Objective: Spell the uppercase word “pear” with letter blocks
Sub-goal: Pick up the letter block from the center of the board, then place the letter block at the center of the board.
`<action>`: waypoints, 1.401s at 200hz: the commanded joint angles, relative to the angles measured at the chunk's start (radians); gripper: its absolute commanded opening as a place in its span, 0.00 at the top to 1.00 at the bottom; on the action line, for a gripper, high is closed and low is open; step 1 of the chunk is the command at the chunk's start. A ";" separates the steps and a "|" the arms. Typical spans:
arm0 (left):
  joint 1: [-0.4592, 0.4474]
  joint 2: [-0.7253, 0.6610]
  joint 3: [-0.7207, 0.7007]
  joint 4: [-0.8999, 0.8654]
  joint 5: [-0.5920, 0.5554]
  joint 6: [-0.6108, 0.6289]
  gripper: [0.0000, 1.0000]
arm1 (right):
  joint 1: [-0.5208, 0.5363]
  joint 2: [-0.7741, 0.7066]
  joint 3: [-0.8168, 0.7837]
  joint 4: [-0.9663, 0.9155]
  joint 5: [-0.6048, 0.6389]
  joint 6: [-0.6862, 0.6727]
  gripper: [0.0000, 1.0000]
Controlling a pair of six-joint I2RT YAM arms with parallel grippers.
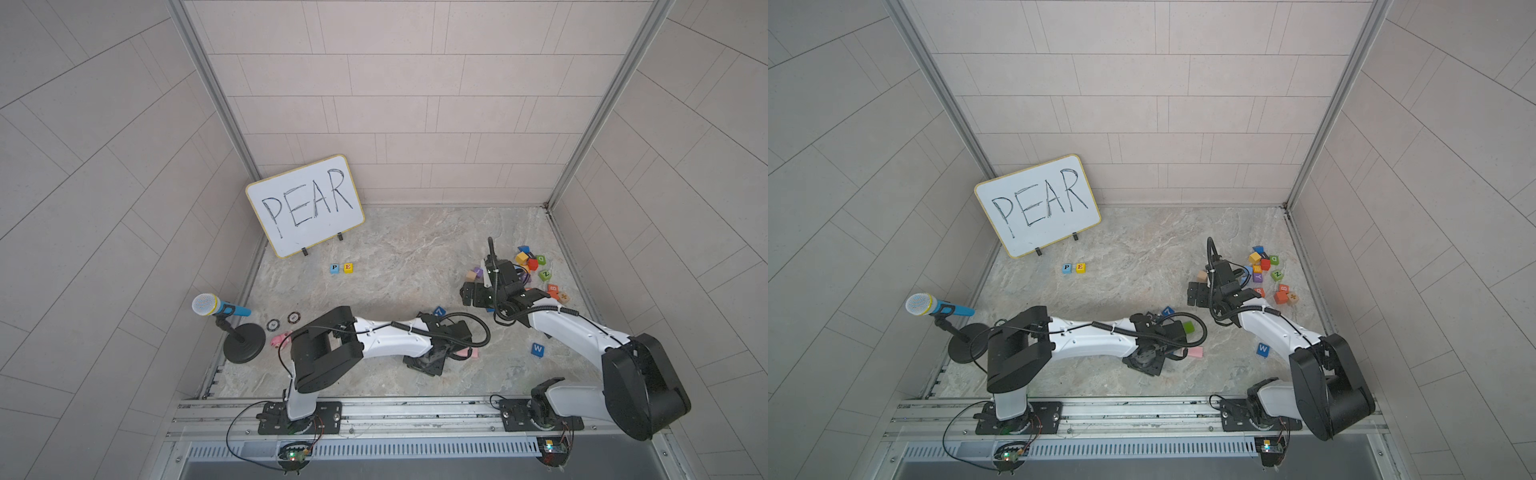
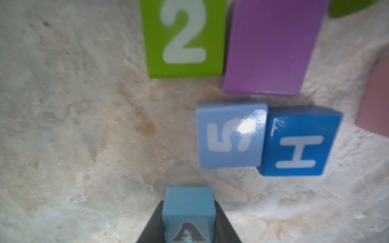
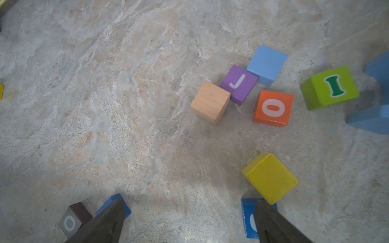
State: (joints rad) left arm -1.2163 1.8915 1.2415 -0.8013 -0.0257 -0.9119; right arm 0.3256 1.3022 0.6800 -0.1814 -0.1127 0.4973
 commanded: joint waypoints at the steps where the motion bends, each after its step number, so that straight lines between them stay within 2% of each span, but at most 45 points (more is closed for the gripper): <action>1: 0.036 -0.053 0.031 -0.047 -0.071 -0.012 0.75 | 0.009 -0.008 -0.006 0.021 -0.010 -0.003 0.00; 68: 0.215 -0.111 0.069 -0.029 -0.083 0.065 0.75 | 0.113 0.065 0.053 0.052 0.027 -0.014 0.00; 143: 0.476 -0.129 0.089 -0.028 -0.058 0.210 0.76 | 0.257 0.140 0.102 0.197 0.071 -0.127 0.00; 185: 0.595 -0.078 0.125 -0.018 -0.028 0.273 0.76 | 0.316 0.140 0.047 0.342 0.051 -0.214 0.00; 233: 0.695 0.019 0.219 -0.027 0.006 0.358 0.76 | 0.370 0.232 0.001 0.600 -0.056 -0.303 0.00; 280: 0.761 0.104 0.300 -0.031 0.007 0.386 0.77 | 0.426 0.356 0.114 0.599 -0.063 -0.366 0.00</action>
State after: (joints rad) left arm -0.4828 1.9568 1.4971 -0.8021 -0.0219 -0.5621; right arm 0.7303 1.6276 0.7315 0.3710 -0.1577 0.1925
